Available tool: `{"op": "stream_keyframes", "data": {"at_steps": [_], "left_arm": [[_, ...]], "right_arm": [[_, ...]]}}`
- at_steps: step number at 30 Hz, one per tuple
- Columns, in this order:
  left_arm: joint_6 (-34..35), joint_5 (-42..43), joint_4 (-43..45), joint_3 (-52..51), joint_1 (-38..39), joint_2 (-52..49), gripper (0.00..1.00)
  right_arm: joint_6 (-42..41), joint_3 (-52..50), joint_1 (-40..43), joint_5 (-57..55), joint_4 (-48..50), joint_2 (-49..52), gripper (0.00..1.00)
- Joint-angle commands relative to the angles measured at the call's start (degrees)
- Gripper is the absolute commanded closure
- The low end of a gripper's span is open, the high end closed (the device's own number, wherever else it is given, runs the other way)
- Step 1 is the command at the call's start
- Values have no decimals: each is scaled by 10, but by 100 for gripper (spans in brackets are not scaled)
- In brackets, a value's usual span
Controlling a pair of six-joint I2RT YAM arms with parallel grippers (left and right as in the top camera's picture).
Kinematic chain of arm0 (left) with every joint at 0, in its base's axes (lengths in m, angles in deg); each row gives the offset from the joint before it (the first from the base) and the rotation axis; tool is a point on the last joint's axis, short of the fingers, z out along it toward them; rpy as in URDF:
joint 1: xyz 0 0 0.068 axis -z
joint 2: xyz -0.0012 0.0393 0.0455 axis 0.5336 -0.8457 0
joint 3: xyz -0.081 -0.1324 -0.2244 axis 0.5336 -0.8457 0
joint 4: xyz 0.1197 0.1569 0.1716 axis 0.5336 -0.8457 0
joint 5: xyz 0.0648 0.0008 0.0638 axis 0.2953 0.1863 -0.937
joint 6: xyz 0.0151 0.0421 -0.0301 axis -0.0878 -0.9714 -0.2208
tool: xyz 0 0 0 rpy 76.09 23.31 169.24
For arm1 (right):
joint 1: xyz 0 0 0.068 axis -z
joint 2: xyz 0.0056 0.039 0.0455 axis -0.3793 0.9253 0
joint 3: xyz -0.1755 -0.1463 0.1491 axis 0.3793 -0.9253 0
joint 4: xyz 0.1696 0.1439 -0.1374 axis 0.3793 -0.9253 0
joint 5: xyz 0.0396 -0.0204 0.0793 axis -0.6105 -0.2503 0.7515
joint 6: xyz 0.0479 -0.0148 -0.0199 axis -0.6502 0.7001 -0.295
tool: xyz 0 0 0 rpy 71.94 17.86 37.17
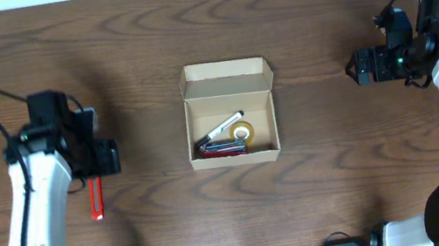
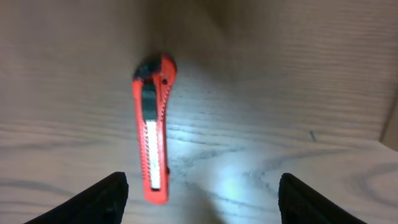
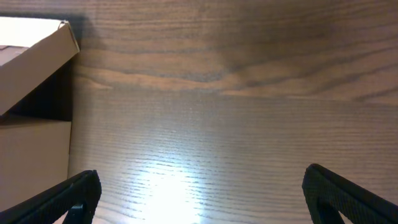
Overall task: Pack container
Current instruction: 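Move left gripper to red box cutter and grasp it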
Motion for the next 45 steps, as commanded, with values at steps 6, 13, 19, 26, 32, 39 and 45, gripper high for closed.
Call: {"op": "stream_keyframes", "data": {"at_steps": [6,13,19,26,32,39,45], "left_arm": [[73,-64,94,-121,-2,17,18],[76,-98,127,-132,-9,17,5],[76,-101,154,-134,-30,10,2],[76,-98,173,-143,-40,-28,5],[76,-92,189,-143,-40,-85,5],[49,-47,216,-143,-40,-145,4],[15,-11,217,-143,-40,-176,34]], "right_arm": [[-1,-1,4,17,2,-3,1],[-1,-1,4,17,2,-3,1],[-1,-1,2,17,1,-3,1],[-1,-1,2,17,1,-3,1],[-1,-1,1,17,0,-3,1],[-1,-1,0,17,-4,-3,1],[-1,-1,0,17,-4,-3,1]]}}
